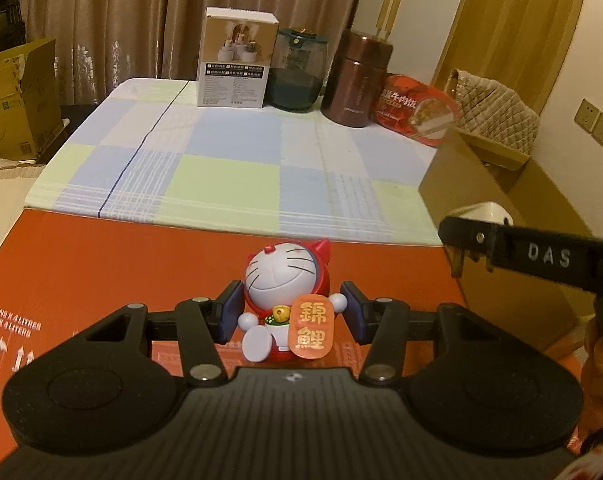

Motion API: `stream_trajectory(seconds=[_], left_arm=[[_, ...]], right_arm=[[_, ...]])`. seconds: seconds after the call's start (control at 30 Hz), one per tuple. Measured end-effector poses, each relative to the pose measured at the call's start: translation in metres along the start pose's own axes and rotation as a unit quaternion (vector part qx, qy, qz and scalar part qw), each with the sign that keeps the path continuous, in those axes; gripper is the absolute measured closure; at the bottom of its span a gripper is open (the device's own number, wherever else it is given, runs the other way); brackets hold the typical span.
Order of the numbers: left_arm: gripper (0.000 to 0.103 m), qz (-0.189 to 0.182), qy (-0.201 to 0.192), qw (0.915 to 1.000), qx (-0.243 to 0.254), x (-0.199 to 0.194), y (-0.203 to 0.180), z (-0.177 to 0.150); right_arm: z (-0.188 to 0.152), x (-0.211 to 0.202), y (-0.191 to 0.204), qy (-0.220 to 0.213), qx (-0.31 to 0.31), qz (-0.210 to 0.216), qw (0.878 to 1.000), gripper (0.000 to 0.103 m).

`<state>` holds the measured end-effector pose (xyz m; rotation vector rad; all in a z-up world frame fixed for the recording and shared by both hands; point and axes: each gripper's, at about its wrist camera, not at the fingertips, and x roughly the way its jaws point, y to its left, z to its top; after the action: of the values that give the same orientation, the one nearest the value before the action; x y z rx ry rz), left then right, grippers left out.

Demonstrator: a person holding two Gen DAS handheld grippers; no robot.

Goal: Organize rigid objects
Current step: 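Carry the cat figurine and the plug adapter over the box with both tools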

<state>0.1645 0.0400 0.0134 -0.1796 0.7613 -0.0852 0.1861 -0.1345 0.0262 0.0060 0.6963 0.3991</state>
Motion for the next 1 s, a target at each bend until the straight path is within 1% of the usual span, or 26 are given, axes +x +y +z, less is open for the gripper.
stream_trajectory(seconds=[0.2, 0.5, 0.77, 1.0], left_arm=[[0.056, -0.012, -0.009, 0.9999, 0.0, -0.029, -0.02, -0.003], [0.056, -0.027, -0.022, 0.9992, 0.02, -0.067, -0.052, -0.009], [0.056, -0.047, -0.029, 0.9975, 0.044, -0.086, -0.084, -0.011], [0.056, -0.067, -0.032, 0.9949, 0.068, -0.092, -0.116, -0.009]], right_arm=[[-0.014, -0.041, -0.008, 0.002, 0.013, -0.017, 1.0, 0.057], [-0.027, -0.098, -0.026, -0.01, 0.025, -0.041, 0.999, 0.057], [-0.03, -0.14, -0.053, -0.028, 0.036, -0.069, 0.997, 0.057], [-0.031, -0.169, -0.082, -0.041, 0.051, -0.096, 0.993, 0.057]])
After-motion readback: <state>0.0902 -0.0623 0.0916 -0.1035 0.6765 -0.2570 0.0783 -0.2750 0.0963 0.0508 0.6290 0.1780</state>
